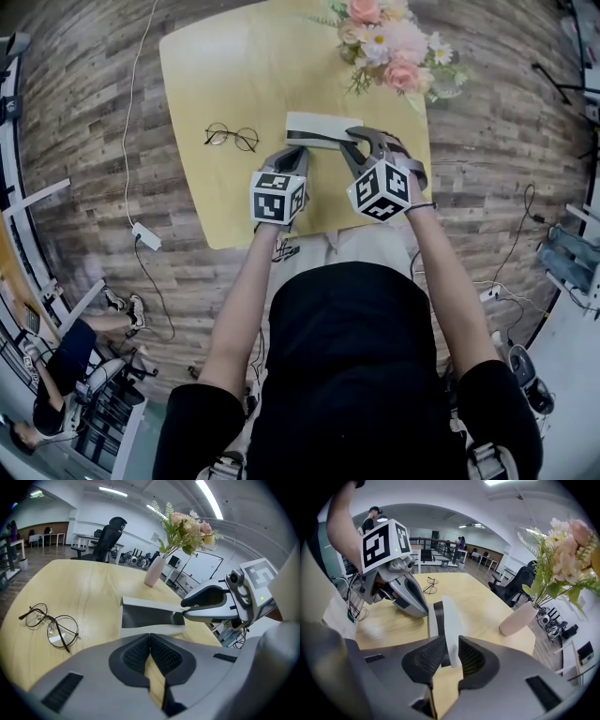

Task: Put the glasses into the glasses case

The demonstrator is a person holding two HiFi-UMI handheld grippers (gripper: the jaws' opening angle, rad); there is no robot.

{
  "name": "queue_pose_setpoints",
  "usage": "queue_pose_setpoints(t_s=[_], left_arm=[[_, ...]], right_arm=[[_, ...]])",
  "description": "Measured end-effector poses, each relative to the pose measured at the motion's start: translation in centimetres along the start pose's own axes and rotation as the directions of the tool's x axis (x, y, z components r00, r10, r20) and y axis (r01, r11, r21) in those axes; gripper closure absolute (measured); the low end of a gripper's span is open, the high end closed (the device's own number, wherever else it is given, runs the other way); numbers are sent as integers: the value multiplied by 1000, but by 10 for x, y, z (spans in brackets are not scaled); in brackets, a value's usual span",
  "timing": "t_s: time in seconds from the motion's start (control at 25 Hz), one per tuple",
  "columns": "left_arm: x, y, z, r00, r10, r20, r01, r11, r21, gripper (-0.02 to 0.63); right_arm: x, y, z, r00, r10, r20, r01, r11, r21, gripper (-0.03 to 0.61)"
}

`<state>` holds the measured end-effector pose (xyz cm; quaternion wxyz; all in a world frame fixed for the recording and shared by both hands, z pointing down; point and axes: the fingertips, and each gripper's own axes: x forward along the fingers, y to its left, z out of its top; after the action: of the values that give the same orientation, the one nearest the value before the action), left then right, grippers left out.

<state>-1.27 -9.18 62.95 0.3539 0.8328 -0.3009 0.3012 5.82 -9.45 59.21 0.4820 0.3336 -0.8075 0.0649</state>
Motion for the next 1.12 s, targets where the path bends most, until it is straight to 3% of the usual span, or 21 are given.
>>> queue_pose_setpoints(t_s=[0.72, 1.12], left_arm=[[-45, -25, 10, 997, -44, 65, 42, 999, 24, 591], [-70, -18, 9, 993, -33, 113, 33, 999, 8, 591]], right_arm=[[-31, -14, 14, 993, -116, 28, 114, 992, 49, 477], [-35, 1, 39, 991, -107, 81, 100, 991, 94, 471]])
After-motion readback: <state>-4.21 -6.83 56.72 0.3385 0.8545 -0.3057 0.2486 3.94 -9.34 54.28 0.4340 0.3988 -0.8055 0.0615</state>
